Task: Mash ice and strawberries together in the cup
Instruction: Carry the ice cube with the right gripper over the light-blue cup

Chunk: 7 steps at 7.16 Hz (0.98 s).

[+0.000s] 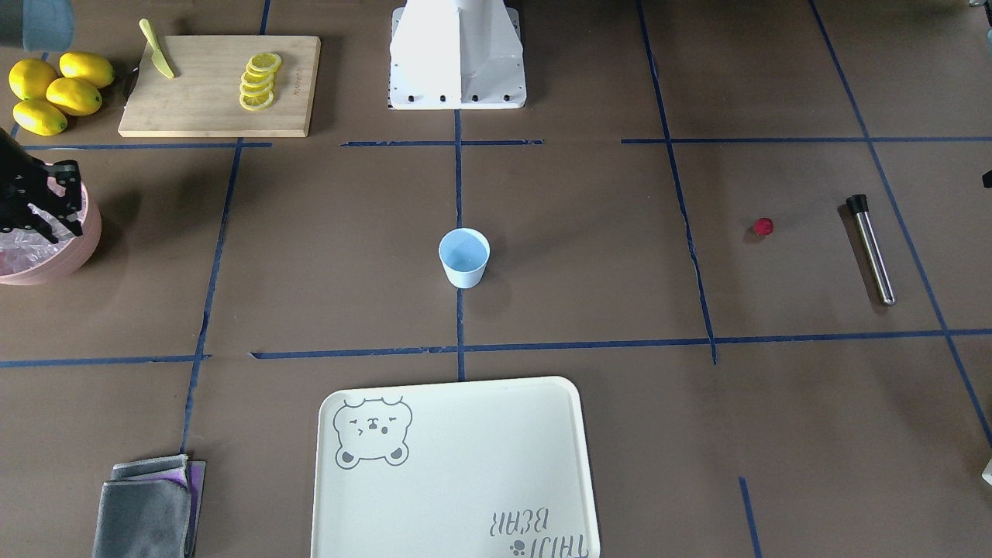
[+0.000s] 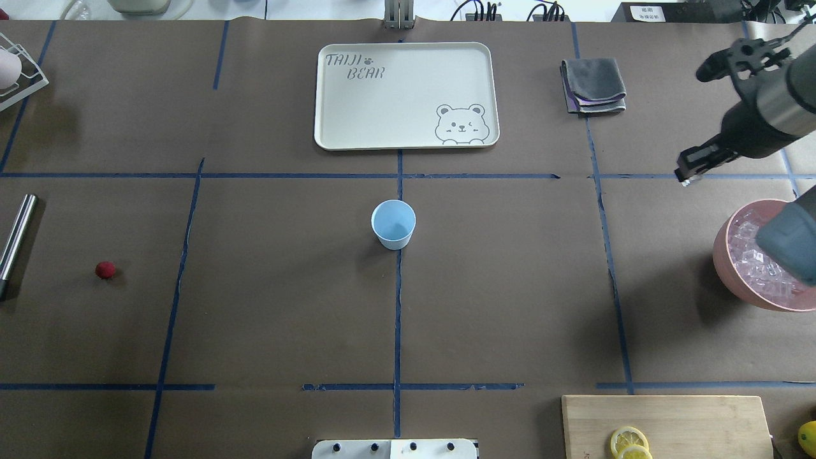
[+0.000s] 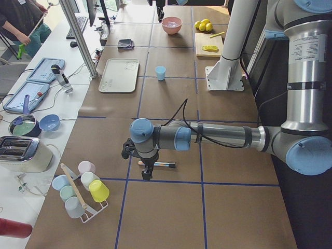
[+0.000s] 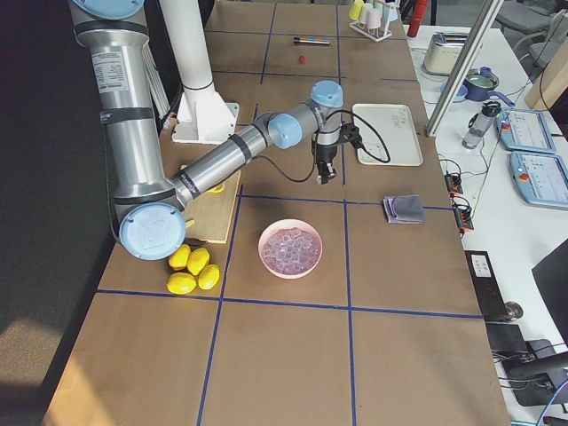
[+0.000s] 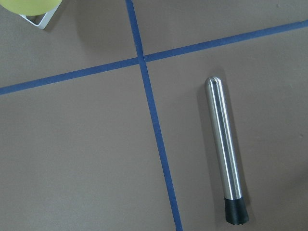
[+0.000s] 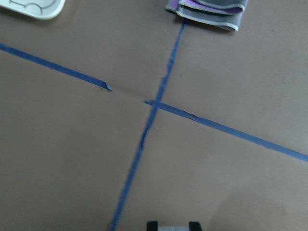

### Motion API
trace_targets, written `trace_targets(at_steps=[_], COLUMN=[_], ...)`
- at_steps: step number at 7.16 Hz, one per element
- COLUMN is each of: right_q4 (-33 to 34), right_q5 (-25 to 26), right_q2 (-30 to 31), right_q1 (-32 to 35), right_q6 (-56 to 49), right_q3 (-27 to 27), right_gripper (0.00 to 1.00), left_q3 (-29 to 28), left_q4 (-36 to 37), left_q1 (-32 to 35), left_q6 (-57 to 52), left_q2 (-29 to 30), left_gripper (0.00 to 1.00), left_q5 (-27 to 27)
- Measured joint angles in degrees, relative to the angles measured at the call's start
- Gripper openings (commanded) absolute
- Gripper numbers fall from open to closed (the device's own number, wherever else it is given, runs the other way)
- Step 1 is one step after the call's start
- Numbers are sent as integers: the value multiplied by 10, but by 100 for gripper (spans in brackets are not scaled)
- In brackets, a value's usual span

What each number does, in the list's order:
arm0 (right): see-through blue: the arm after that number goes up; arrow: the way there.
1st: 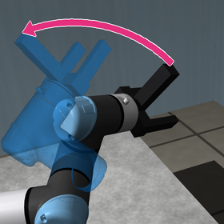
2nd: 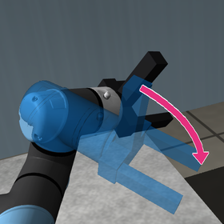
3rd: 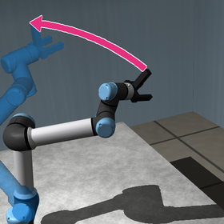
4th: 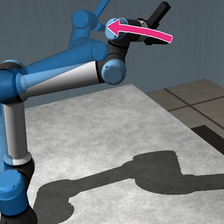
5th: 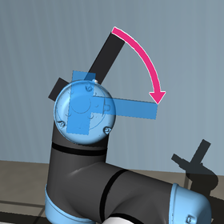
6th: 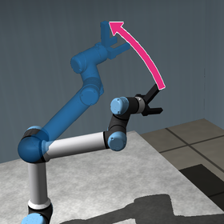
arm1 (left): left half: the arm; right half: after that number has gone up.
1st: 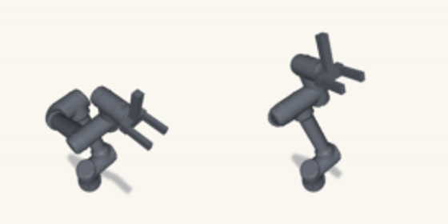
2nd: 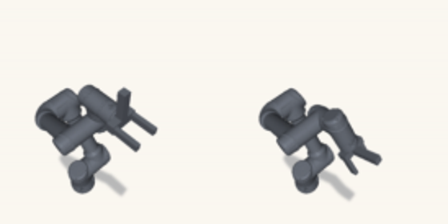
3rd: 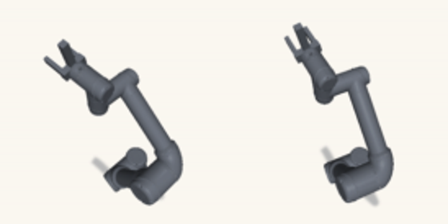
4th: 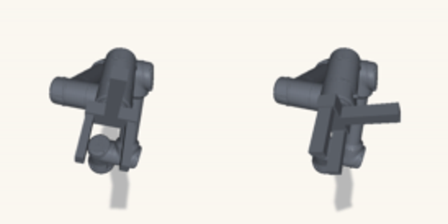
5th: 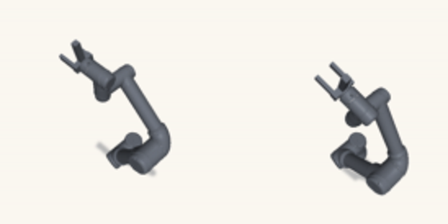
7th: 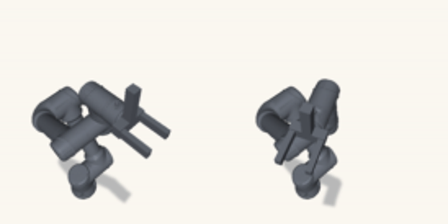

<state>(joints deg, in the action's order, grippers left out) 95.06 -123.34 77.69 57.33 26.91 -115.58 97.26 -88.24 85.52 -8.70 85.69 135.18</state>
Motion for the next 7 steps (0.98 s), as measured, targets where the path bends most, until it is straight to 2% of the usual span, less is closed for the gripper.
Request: trace_targets(at_steps=[3, 4, 6, 7], right_q4=[44, 64, 72, 71], right_q5=[84, 111, 164, 182], right_q2=[-128, -182, -306, -348], right_q1=[-143, -180, -234, -254], right_q6=[197, 252, 341, 366], right_q3=[12, 35, 143, 189], right_gripper=[0, 0, 0, 0], left_q3=[0, 0, 0, 0], left_q4=[-1, -1, -1, 0], left_q1=[0, 0, 0, 0], left_q6=[0, 0, -1, 0], left_q2=[0, 0, 0, 0], left_gripper=[100, 100, 100, 100], left_q5=[0, 0, 1, 1])
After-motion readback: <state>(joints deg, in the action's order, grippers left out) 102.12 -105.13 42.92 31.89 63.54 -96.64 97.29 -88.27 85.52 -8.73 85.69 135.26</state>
